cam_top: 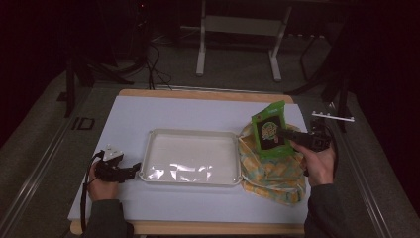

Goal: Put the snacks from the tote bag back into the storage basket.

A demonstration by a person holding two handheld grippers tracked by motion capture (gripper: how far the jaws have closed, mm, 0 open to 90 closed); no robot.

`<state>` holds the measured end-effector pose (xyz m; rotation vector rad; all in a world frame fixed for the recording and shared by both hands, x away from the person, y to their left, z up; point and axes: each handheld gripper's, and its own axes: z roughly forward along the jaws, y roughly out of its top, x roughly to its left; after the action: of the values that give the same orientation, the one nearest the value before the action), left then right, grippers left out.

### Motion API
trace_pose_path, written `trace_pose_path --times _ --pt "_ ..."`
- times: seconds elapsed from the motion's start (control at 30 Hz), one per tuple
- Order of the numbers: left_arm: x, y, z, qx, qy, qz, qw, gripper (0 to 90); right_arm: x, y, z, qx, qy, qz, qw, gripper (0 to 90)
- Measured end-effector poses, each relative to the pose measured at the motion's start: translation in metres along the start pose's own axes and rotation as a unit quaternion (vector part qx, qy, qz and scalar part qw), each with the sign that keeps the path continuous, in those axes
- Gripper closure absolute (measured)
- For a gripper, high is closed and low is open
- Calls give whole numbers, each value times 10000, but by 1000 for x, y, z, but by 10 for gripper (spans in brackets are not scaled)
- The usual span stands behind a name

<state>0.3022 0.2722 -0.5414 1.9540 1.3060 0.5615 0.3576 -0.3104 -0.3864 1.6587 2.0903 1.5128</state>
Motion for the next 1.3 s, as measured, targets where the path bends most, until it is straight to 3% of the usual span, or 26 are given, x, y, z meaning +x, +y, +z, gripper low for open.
trace_pose_path --times 1.3 --pt "0 0 0 -6 -5 -2 10000 211 30 -4 29 156 351 -144 9992 732"
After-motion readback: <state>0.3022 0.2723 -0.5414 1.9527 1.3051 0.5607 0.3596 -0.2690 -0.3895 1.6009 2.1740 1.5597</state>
